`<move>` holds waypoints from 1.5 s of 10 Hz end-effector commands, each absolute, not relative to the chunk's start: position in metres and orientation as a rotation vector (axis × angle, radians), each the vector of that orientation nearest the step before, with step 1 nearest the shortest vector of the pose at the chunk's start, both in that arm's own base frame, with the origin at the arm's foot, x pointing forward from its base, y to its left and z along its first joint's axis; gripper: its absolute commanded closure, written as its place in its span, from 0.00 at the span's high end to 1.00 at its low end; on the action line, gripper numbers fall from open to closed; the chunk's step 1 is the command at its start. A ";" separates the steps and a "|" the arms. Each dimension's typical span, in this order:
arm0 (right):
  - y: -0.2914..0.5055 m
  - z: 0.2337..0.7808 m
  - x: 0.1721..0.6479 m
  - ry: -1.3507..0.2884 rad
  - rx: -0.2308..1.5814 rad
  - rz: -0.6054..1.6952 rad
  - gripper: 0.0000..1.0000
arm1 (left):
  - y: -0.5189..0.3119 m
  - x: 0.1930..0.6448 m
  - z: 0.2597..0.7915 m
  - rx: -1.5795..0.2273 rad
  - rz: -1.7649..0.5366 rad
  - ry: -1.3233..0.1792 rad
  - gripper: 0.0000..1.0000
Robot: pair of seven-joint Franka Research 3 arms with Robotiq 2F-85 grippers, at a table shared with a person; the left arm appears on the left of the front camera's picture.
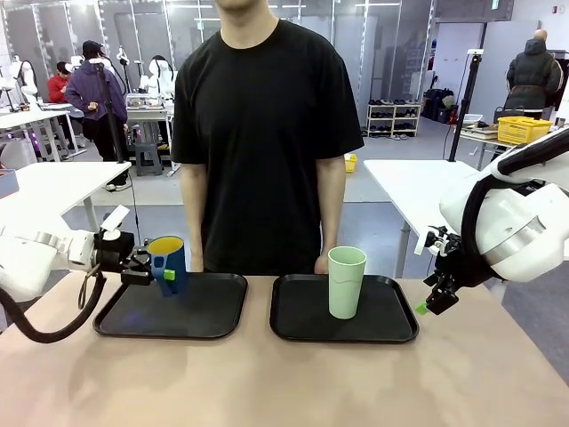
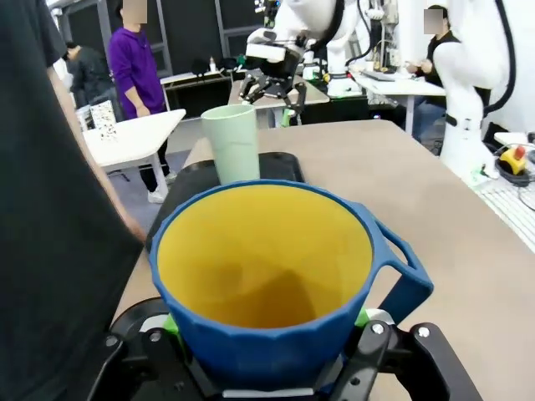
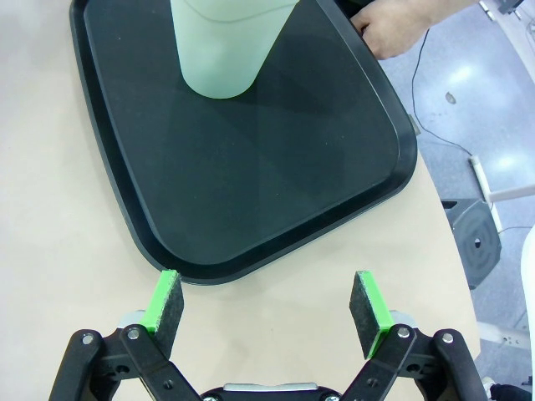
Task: Sort and store the cups by type.
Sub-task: Pick up the Handle plastic cup and place it into the empty Flat Tray.
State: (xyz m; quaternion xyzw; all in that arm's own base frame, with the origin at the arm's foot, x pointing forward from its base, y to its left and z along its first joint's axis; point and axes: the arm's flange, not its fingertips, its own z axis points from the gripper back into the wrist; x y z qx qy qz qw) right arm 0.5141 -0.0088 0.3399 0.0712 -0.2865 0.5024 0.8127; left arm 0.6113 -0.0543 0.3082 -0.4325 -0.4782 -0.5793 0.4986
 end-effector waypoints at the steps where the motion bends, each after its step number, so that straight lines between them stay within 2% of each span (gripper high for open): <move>1: -0.008 0.340 0.516 -0.625 0.154 1.065 1.00 | -0.058 0.626 0.313 -1.074 -1.377 -1.126 0.75; 2: -0.008 0.340 0.516 -0.625 0.154 1.065 1.00 | -0.055 0.627 0.314 -1.125 -1.404 -1.091 0.75; 3: -0.008 0.340 0.516 -0.625 0.154 1.065 1.00 | -0.055 0.620 0.310 -1.050 -1.394 -1.149 0.75; 6: -0.008 0.340 0.516 -0.625 0.154 1.065 1.00 | -0.055 0.620 0.310 -1.050 -1.394 -1.149 0.75; 15: -0.008 0.340 0.516 -0.625 0.154 1.065 1.00 | -0.031 0.668 0.257 -1.069 -1.347 -1.156 0.75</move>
